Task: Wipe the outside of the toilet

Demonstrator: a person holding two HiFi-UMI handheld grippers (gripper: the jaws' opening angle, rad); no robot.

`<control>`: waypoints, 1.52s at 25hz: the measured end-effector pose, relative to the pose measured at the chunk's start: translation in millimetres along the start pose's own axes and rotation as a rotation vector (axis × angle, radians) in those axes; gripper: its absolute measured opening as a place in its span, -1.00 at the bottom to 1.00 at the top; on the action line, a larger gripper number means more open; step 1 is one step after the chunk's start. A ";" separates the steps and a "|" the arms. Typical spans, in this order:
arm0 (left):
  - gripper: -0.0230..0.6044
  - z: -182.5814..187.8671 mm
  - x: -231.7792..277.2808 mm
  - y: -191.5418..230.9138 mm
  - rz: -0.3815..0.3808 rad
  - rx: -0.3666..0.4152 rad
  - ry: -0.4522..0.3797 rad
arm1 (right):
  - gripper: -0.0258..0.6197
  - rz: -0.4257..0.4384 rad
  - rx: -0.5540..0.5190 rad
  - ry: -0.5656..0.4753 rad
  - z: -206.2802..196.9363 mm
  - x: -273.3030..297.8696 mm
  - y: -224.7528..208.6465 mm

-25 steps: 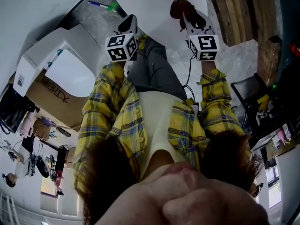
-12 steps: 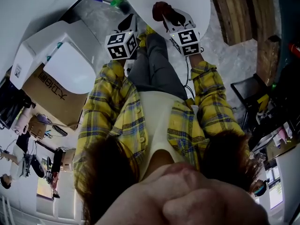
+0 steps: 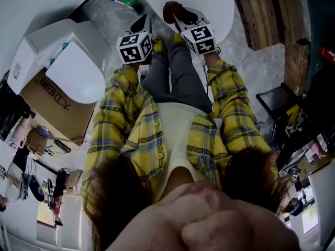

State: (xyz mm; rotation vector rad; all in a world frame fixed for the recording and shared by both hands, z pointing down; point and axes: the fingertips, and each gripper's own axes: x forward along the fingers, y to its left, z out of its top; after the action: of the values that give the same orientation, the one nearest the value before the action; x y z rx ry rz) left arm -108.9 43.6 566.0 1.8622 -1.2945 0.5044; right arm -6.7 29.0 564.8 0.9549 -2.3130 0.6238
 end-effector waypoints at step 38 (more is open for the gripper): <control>-0.88 -23.2 68.1 -99.3 0.007 0.052 0.062 | -0.65 -0.264 -0.002 0.214 -102.8 -41.1 -230.2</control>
State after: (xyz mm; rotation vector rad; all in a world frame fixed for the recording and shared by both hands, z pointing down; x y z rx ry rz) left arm 11.3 37.4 589.8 1.8706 -1.2577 0.6006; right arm 220.6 -36.7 660.9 1.1123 -1.9592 0.5820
